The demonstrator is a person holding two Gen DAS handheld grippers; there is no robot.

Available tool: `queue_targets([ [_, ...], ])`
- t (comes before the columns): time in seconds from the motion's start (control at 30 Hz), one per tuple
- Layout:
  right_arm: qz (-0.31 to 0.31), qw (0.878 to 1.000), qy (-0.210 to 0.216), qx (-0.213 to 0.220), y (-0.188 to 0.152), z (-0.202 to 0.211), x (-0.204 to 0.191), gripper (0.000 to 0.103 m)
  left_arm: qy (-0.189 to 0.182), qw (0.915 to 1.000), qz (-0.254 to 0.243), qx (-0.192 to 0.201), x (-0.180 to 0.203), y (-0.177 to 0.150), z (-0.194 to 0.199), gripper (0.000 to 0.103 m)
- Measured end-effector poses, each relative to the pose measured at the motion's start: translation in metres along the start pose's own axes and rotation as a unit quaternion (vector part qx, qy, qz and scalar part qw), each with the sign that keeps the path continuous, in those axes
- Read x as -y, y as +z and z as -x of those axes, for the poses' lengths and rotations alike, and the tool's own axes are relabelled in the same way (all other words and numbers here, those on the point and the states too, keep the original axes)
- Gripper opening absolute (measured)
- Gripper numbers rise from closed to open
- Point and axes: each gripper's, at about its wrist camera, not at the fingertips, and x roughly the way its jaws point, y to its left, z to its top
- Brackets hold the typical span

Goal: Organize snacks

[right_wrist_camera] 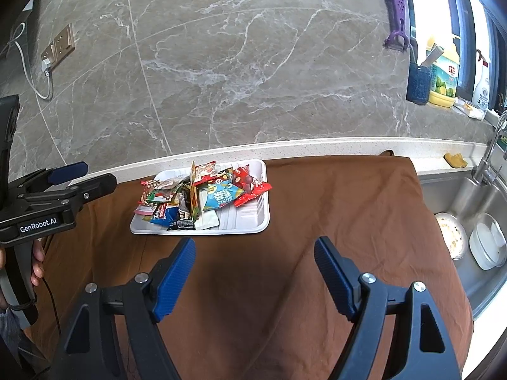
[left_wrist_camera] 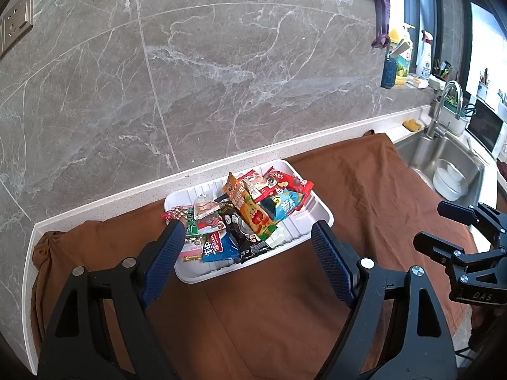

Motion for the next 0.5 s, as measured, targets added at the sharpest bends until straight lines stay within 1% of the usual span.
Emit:
queue_targets([
  [0.5,-0.003,1.0,-0.002,-0.001,0.0,-0.0021,0.0024,0.08,0.0,1.0,0.001,0.001,-0.0004,-0.001,-0.0005,0.081],
])
